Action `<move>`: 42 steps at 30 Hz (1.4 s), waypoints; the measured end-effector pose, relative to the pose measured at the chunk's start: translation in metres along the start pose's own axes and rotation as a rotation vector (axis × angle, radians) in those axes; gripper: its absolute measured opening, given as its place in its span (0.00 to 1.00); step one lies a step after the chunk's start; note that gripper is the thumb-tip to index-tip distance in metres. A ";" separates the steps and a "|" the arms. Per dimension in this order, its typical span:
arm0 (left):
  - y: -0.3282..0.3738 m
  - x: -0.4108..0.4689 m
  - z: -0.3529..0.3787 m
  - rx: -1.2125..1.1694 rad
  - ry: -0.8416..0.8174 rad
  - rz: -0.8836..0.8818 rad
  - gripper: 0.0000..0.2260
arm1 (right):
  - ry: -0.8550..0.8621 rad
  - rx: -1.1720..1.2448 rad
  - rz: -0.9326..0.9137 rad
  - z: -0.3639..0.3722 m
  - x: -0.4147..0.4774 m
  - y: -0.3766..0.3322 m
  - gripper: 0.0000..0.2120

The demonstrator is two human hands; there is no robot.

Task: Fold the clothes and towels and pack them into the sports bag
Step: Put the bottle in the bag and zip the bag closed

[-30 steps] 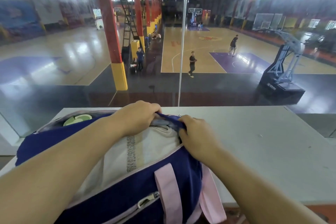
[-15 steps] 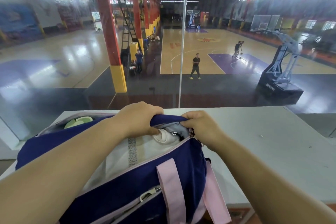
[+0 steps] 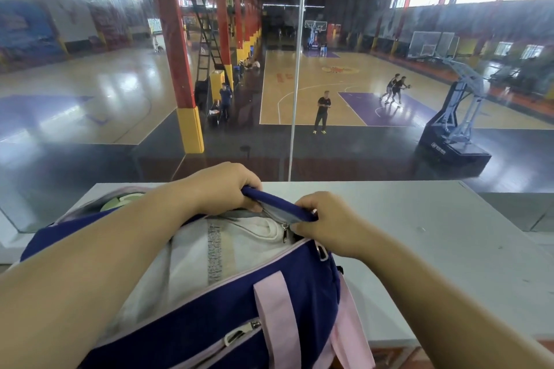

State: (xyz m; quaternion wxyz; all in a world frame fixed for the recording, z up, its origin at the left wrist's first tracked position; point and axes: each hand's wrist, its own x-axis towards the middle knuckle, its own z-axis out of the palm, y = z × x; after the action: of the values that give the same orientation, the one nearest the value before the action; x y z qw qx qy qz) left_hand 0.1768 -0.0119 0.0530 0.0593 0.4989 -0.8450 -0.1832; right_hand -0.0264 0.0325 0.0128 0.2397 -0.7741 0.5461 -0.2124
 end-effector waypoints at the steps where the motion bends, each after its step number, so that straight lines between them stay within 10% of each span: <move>1: 0.003 -0.001 0.002 0.037 0.027 -0.008 0.02 | 0.027 -0.056 0.005 0.001 0.001 0.000 0.03; 8: 0.030 -0.025 0.027 0.367 0.557 0.300 0.10 | 0.069 0.085 0.086 0.005 0.009 0.002 0.15; 16: 0.035 -0.019 0.045 0.376 0.381 0.076 0.18 | 0.048 0.239 0.079 0.001 0.012 0.000 0.08; 23: 0.035 -0.019 0.046 0.301 0.323 0.035 0.06 | 0.017 0.289 0.035 -0.003 0.008 0.001 0.03; 31: 0.025 -0.024 0.043 0.202 0.344 0.086 0.10 | 0.159 -0.062 -0.037 -0.001 0.000 -0.012 0.05; 42: -0.028 -0.078 0.023 0.334 0.405 -0.296 0.10 | 0.223 -0.592 0.035 0.002 -0.015 -0.037 0.06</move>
State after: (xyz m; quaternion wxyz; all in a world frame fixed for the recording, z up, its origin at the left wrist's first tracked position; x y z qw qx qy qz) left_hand 0.2315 0.0491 0.0279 0.1163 0.6460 -0.7524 0.0551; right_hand -0.0022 0.0576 0.0324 -0.0540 -0.7728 0.6202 -0.1236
